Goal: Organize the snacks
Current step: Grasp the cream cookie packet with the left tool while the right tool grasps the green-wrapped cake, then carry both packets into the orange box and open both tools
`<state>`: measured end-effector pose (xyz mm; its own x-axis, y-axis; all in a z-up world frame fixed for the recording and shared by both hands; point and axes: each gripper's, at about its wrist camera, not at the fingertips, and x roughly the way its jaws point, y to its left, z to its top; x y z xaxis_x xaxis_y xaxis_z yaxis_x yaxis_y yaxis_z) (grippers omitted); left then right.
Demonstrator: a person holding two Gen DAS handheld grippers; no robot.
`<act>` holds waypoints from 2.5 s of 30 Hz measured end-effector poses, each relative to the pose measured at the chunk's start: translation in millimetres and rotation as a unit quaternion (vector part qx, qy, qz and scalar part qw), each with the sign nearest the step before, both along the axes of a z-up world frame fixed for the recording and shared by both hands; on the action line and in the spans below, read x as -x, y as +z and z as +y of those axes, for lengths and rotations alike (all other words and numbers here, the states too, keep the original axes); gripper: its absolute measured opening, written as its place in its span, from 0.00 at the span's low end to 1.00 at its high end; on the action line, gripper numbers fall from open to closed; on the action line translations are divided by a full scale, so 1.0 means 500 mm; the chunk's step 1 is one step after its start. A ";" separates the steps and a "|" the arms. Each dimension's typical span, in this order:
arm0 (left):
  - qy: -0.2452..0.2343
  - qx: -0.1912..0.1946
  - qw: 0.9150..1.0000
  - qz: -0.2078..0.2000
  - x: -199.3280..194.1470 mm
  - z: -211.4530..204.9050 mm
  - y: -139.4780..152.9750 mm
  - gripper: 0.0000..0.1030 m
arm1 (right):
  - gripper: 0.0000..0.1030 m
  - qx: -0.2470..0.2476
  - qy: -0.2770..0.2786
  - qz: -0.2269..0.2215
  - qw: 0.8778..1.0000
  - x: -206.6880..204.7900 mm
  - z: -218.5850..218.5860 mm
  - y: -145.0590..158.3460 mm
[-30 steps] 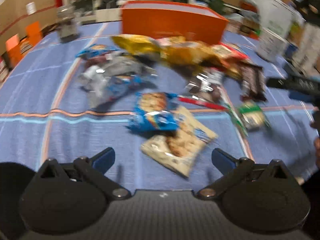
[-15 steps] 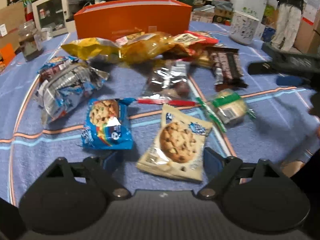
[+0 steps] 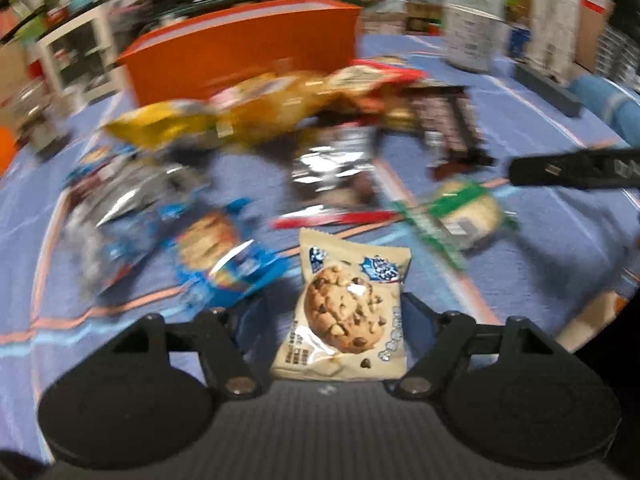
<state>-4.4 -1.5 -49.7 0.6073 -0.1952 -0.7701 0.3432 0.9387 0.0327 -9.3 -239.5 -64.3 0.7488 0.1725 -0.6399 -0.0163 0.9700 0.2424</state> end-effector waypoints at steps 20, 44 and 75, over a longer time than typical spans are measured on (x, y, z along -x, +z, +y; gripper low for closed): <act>0.068 0.027 0.997 -0.003 -0.006 0.050 -0.009 0.81 | 0.93 0.165 0.153 -0.008 0.974 -0.019 0.170 -0.023; 0.053 0.136 0.989 -0.039 -0.090 0.073 0.171 0.49 | 0.48 0.014 0.093 -0.074 0.993 -0.063 0.057 0.086; 0.125 0.117 0.979 -0.109 -0.503 0.093 0.240 0.79 | 0.77 0.036 0.067 -0.143 0.987 -0.532 0.181 0.186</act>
